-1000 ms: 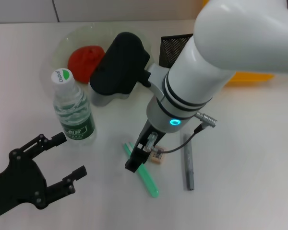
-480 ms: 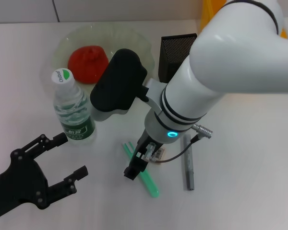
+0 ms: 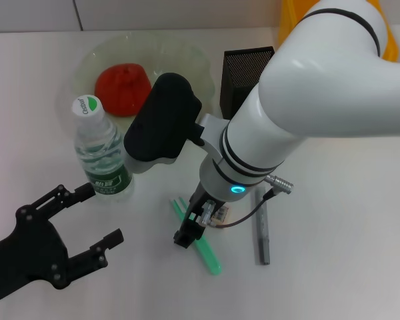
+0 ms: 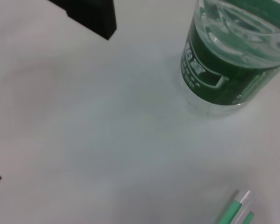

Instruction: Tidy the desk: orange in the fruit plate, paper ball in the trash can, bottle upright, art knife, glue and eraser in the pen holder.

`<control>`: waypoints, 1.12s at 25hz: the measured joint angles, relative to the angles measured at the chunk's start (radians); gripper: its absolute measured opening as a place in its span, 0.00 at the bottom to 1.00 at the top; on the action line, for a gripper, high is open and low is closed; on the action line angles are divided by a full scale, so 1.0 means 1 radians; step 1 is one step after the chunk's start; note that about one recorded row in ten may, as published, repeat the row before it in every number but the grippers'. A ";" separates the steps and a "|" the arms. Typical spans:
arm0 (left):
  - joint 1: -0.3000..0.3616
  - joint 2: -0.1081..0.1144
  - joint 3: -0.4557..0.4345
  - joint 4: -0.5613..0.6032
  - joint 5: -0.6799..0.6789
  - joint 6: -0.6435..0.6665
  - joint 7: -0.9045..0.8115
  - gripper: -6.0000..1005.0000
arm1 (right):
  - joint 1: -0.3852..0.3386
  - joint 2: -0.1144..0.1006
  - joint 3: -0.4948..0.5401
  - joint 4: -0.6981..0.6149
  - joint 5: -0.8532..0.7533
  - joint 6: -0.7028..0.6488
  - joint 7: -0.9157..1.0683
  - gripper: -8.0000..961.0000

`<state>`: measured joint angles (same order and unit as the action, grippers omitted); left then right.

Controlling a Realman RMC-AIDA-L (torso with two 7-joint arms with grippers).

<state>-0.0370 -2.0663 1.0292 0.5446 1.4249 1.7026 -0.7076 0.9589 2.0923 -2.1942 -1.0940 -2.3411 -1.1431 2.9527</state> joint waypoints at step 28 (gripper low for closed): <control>-0.029 -0.001 0.000 -0.011 0.000 -0.018 0.001 0.79 | 0.013 0.000 -0.008 0.017 0.031 -0.027 -0.012 0.23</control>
<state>-0.0661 -2.0673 1.0295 0.5335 1.4250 1.6849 -0.7071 0.9723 2.0923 -2.2018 -1.0771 -2.3101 -1.1702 2.9403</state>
